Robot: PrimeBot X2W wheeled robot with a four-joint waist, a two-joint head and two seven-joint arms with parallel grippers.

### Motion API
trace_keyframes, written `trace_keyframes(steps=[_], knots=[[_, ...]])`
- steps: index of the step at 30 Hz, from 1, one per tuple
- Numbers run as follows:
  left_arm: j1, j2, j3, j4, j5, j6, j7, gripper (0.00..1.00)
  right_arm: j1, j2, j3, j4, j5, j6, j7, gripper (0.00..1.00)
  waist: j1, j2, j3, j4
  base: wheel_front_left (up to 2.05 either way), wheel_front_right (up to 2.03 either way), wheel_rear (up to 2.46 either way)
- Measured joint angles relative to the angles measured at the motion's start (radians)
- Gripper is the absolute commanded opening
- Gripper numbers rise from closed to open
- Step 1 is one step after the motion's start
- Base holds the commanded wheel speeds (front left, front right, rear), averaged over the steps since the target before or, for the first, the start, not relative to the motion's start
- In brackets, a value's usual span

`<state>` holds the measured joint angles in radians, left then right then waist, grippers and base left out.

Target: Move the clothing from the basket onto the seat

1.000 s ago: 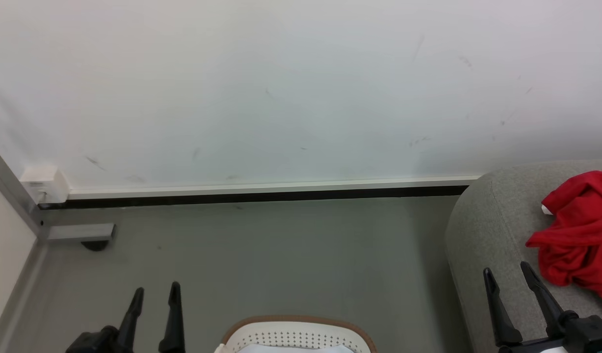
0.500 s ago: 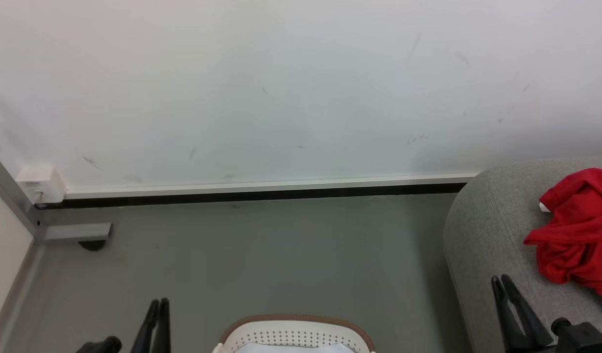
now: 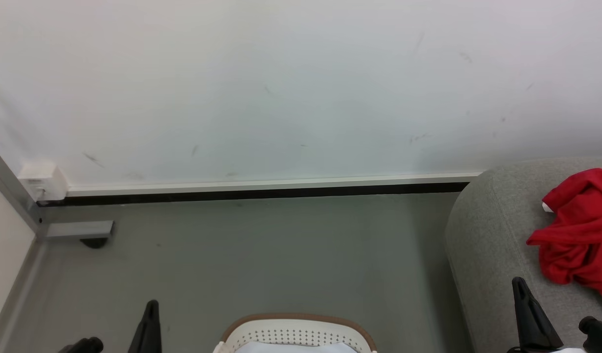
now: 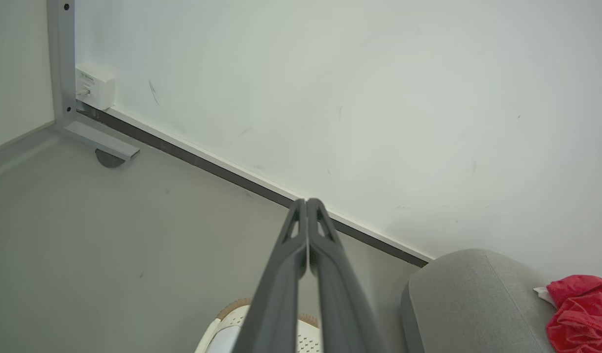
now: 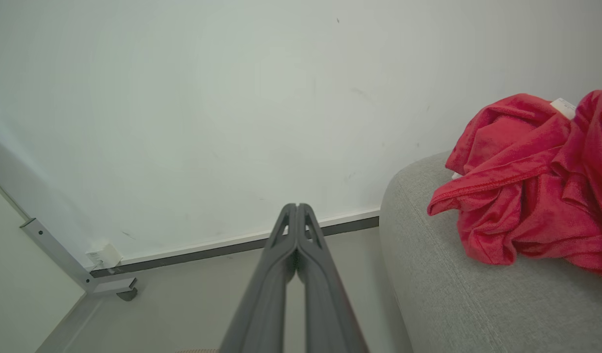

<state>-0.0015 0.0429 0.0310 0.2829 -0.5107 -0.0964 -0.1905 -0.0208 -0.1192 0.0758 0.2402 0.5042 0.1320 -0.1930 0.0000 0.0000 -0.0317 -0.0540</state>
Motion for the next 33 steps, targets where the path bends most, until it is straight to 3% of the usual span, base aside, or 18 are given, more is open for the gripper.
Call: trace_keyframes(steps=[33], knots=[[-0.041,0.0,0.032,-0.013,-0.452,-0.01,0.123,0.0,-0.038,0.026,-0.075,0.004,0.453,0.0,0.123,0.0,0.0,0.0,0.01,0.016,0.0,0.0,0.0]])
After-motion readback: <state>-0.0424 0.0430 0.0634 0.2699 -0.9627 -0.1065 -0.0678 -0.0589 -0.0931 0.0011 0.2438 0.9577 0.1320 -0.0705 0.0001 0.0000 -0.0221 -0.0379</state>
